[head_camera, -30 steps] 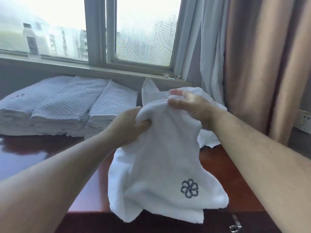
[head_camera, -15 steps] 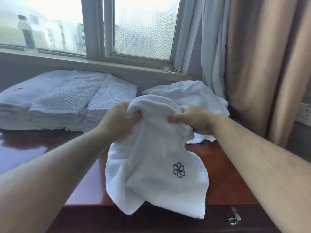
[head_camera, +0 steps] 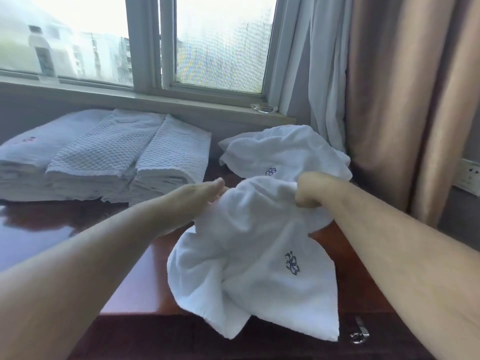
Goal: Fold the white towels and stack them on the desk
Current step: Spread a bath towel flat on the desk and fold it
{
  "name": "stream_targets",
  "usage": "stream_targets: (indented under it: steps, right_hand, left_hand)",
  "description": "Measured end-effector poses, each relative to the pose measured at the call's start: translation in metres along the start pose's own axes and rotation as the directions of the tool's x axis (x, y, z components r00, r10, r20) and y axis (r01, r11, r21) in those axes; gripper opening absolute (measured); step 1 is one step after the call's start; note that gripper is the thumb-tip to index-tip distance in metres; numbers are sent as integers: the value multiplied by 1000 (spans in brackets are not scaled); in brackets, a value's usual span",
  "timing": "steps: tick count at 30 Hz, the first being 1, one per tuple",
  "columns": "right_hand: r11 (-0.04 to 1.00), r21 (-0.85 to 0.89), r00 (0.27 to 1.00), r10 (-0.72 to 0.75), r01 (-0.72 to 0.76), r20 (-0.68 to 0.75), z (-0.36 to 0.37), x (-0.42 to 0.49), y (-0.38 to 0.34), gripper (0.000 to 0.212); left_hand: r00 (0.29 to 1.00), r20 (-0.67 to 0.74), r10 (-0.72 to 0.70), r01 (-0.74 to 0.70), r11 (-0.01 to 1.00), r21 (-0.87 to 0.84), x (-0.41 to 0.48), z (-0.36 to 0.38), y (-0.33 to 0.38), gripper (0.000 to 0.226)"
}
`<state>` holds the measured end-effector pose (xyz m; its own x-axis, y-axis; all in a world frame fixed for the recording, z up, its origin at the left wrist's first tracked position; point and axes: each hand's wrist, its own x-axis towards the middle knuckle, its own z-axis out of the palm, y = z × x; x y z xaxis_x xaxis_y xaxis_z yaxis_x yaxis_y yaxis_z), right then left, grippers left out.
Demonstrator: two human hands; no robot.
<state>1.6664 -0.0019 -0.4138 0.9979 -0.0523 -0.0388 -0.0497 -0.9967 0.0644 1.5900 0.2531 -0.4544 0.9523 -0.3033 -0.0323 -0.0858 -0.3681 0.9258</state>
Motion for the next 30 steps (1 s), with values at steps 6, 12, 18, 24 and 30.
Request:
stream_targets:
  steps: [6,12,18,24,30]
  right_hand:
    - [992,-126,925,-35,-14,-379,42,-20,-19,31]
    - [935,353,992,-70,29,102,108,-42,-38,48]
    - [965,245,979,-135,95,152,135,-31,-7,71]
    - [985,96,979,125,-142,164,112,-20,-8,54]
    - [791,366,868,-407,491,-285,97,-23,-83,41]
  left_hand:
    - [999,-38,30,-7,870,493,12,22,-59,24]
    - [996,-86,-30,84,676,732,6,41,-81,48]
    - [989,-102,106,70,274,959,1,30,-66,74]
    - [981,-192,10,151,577,803,-19,-4,-103,68]
    - [939,-320,126,159,664,731,-34,-30,-137,63]
